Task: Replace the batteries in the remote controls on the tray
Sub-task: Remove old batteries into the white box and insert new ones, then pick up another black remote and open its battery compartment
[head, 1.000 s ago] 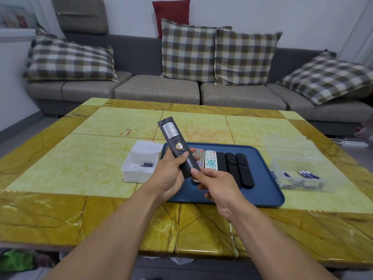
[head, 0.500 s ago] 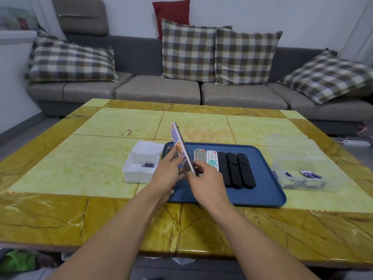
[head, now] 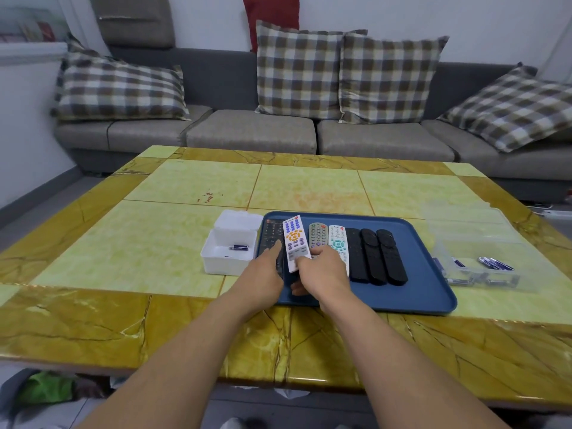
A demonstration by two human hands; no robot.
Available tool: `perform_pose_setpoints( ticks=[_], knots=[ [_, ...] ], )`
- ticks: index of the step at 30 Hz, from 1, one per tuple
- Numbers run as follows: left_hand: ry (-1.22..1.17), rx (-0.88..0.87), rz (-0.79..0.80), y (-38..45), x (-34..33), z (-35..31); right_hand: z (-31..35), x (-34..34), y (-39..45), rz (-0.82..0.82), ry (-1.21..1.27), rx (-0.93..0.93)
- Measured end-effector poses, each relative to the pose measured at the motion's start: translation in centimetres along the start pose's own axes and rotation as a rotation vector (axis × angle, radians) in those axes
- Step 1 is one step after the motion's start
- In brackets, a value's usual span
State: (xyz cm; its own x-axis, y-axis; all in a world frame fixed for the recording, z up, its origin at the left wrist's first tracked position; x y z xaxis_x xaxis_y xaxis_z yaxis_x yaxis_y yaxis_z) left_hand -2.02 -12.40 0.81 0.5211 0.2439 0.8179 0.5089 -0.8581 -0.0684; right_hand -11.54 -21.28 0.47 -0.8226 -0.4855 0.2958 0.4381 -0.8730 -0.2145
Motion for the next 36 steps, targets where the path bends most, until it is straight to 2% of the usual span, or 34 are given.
perform_pose_setpoints(
  ticks=[3, 7, 12, 18, 24, 29, 32, 34, 36],
  knots=[
    [0.038, 0.002, 0.043, 0.0, -0.1, 0.1, 0.0, -0.1, 0.2, -0.026, -0.049, 0.001],
    [0.029, -0.018, 0.022, 0.1, -0.4, 0.5, -0.1, -0.4, 0.1, -0.018, -0.191, 0.044],
    [0.083, -0.073, 0.029, 0.2, -0.9, 0.8, -0.1, -0.1, -0.1, -0.077, -0.582, 0.127],
    [0.086, -0.106, 0.006, 0.8, -1.4, 1.0, 0.5, -0.3, -0.4, -0.045, -0.774, 0.170],
    [0.172, -0.120, 0.004, 1.0, -2.0, 1.1, 0.5, 1.2, -0.2, -0.057, -0.853, 0.203],
    [0.301, -0.127, 0.001, 1.0, -2.2, 0.5, 0.5, 2.1, 0.5, -0.167, -0.839, 0.318],
    [0.358, -0.148, 0.015, 1.1, -2.5, 0.2, -0.6, 1.7, 1.2, -0.067, -0.968, 0.425],
    [0.380, -0.143, 0.036, 1.2, -2.8, 0.1, -1.6, 1.8, 1.7, 0.043, -0.981, 0.385],
    [0.379, -0.137, 0.041, 1.3, -2.8, 0.0, -2.1, 2.2, 2.0, 0.079, -0.990, 0.370]
  ],
)
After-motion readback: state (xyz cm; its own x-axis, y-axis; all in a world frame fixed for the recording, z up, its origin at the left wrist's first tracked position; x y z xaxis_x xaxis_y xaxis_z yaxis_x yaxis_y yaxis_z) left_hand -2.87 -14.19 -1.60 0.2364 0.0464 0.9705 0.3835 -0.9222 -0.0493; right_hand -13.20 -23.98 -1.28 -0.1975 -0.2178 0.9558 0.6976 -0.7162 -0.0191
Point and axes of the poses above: each hand's wrist, its own y-axis towards the middle knuckle, its own x-axis out of the back of the hand, z = x × y, the point moved 3 cm from there along y, towards the middle knuckle, and after that the axes turned 6 degrees about y, right-handed, at the moved point
